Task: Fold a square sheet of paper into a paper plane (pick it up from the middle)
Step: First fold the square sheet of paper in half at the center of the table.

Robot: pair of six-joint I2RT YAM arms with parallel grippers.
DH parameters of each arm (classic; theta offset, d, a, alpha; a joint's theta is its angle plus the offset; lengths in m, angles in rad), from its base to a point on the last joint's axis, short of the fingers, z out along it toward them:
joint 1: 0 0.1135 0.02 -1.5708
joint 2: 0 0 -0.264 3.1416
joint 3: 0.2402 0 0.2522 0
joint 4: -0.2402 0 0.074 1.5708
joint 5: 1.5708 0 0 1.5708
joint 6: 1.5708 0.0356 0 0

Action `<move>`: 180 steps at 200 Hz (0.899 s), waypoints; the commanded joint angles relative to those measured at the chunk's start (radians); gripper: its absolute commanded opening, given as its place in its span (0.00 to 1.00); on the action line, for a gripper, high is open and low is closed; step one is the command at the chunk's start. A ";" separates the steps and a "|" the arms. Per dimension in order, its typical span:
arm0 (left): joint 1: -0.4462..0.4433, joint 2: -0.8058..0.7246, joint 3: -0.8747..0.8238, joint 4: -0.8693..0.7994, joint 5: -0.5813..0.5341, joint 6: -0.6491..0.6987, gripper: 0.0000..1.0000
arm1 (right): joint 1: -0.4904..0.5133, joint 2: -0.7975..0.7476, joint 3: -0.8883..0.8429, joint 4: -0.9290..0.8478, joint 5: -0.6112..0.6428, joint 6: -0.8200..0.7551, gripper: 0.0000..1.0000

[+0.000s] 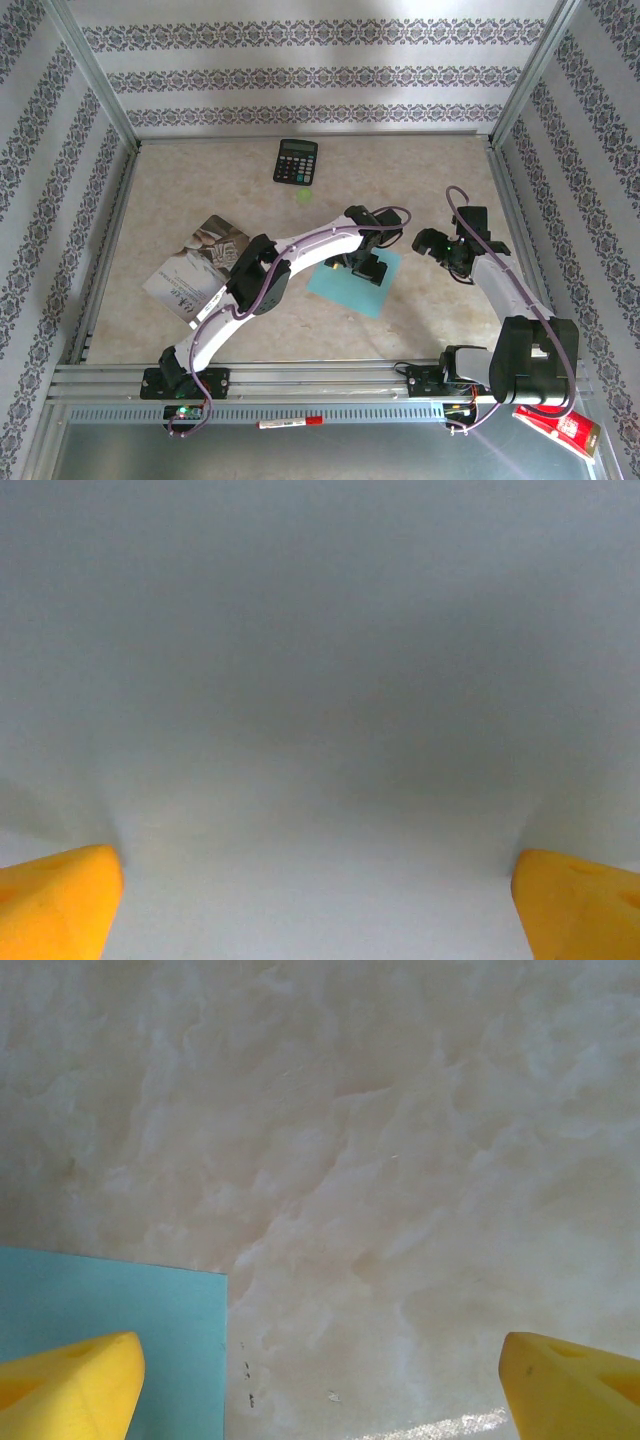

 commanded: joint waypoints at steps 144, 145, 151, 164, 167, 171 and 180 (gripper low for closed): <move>-0.005 0.047 -0.035 -0.050 0.006 0.017 1.00 | -0.015 0.004 -0.029 0.017 -0.040 0.009 0.92; -0.005 0.047 -0.035 -0.049 0.006 0.017 1.00 | -0.015 0.004 -0.029 0.017 -0.040 0.010 0.92; -0.004 0.046 -0.034 -0.049 0.006 0.019 1.00 | -0.015 0.003 -0.029 0.017 -0.040 0.011 0.92; -0.004 0.044 -0.034 -0.049 0.002 0.018 0.99 | -0.015 0.002 -0.028 0.016 -0.041 0.013 0.92; -0.004 0.043 -0.035 -0.048 0.003 0.019 0.99 | -0.015 0.002 -0.027 0.016 -0.041 0.014 0.92; -0.004 0.043 -0.034 -0.047 0.003 0.020 0.99 | -0.014 0.002 -0.027 0.016 -0.043 0.015 0.92; -0.004 0.040 -0.034 -0.048 0.001 0.020 0.98 | -0.015 0.001 -0.027 0.015 -0.044 0.017 0.92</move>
